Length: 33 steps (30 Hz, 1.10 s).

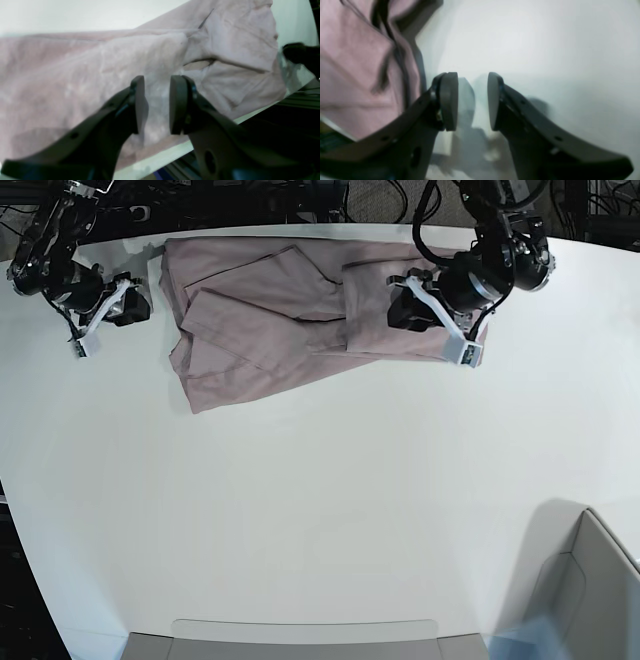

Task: Fold the T-shirt properly

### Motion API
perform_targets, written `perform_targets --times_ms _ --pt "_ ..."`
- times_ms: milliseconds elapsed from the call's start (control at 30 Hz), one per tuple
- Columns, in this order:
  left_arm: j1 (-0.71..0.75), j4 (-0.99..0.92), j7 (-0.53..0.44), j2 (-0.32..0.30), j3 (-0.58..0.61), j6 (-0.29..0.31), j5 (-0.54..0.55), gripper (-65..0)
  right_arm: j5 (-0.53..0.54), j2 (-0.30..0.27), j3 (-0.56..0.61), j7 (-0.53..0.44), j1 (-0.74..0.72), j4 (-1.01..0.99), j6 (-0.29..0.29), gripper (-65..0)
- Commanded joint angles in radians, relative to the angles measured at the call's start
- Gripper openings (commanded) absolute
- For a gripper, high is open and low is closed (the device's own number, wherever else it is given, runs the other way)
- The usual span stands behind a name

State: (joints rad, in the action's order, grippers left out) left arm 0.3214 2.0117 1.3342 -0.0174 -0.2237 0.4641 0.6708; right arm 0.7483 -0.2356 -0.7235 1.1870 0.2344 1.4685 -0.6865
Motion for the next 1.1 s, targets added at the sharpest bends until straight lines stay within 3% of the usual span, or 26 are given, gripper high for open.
perform_targets --times_ms 0,233,533,833,900,1000,1067 --pt "0.003 0.016 -0.008 -0.014 0.007 0.002 0.016 -48.2 0.012 -0.015 0.003 0.018 0.000 -0.022 -0.012 -44.4" --pt "0.008 0.016 -0.009 -0.020 0.010 0.002 0.017 -48.2 0.067 -0.049 0.147 0.015 -0.020 -0.131 -0.012 -44.4" --pt "0.008 0.016 -0.009 -0.022 0.008 0.002 0.017 -48.2 0.063 0.012 0.296 0.015 0.009 -0.053 -0.012 -44.4" --pt "0.003 0.016 -0.009 -0.022 0.008 0.002 0.017 -48.2 -0.143 0.124 0.322 0.017 -0.011 0.057 -0.012 -44.8" --pt "0.003 0.016 -0.009 -0.023 0.008 0.002 0.017 -48.2 -0.169 0.126 0.359 0.014 -0.017 0.057 -0.012 -48.9" --pt "0.005 0.016 -0.009 -0.023 0.008 0.002 0.017 -48.2 -0.184 0.132 0.388 0.014 -0.046 0.057 -0.012 -63.0" --pt "0.006 0.016 -0.008 -0.023 0.008 0.002 0.017 -48.2 -0.207 0.143 0.394 0.015 -0.073 0.056 -0.012 -65.0"
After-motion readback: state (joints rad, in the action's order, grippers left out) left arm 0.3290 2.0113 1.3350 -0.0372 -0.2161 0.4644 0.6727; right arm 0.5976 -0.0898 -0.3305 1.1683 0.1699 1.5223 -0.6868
